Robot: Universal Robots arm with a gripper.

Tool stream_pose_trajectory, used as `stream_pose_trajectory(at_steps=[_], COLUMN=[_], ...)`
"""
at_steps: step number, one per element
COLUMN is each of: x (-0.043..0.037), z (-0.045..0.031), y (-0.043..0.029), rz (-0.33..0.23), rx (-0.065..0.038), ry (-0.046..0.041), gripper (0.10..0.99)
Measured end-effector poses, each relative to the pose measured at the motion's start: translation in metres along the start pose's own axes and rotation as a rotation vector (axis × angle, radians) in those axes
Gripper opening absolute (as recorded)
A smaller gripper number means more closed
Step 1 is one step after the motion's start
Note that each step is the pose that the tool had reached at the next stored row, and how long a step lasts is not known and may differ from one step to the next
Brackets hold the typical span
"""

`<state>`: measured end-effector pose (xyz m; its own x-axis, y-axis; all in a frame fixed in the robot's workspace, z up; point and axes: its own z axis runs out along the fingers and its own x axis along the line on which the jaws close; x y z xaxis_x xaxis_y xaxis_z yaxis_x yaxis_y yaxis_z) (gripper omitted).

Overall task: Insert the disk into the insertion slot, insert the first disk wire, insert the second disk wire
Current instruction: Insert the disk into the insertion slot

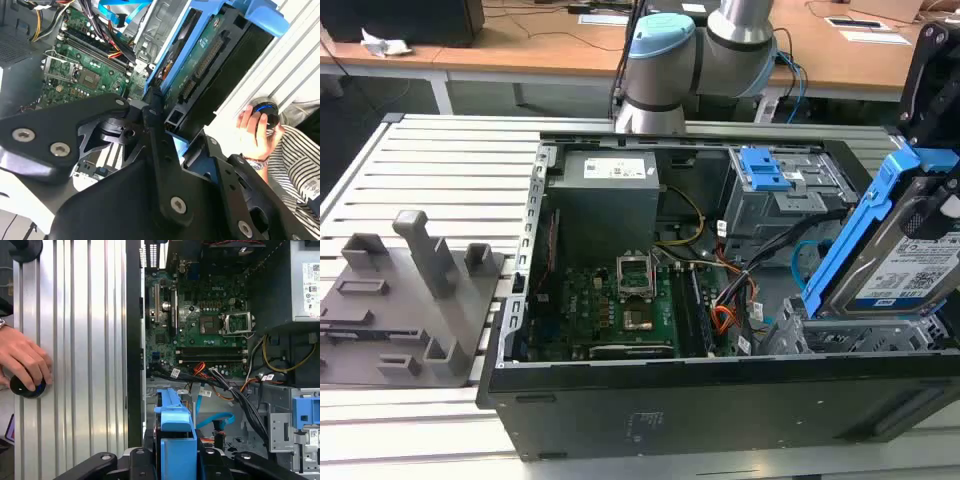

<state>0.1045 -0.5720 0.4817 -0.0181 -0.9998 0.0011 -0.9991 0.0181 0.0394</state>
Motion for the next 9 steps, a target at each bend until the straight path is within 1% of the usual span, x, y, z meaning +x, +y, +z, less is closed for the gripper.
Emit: stream_pose_trajectory(at_steps=[4, 9], x=[0.0000, 0.0000], z=[0.0051, 0.0096], y=[-0.0002, -0.0004], rz=[0.000, 0.000], rx=[0.000, 0.000], ry=[-0.0001, 0.0001], gripper=[0.365, 0.365])
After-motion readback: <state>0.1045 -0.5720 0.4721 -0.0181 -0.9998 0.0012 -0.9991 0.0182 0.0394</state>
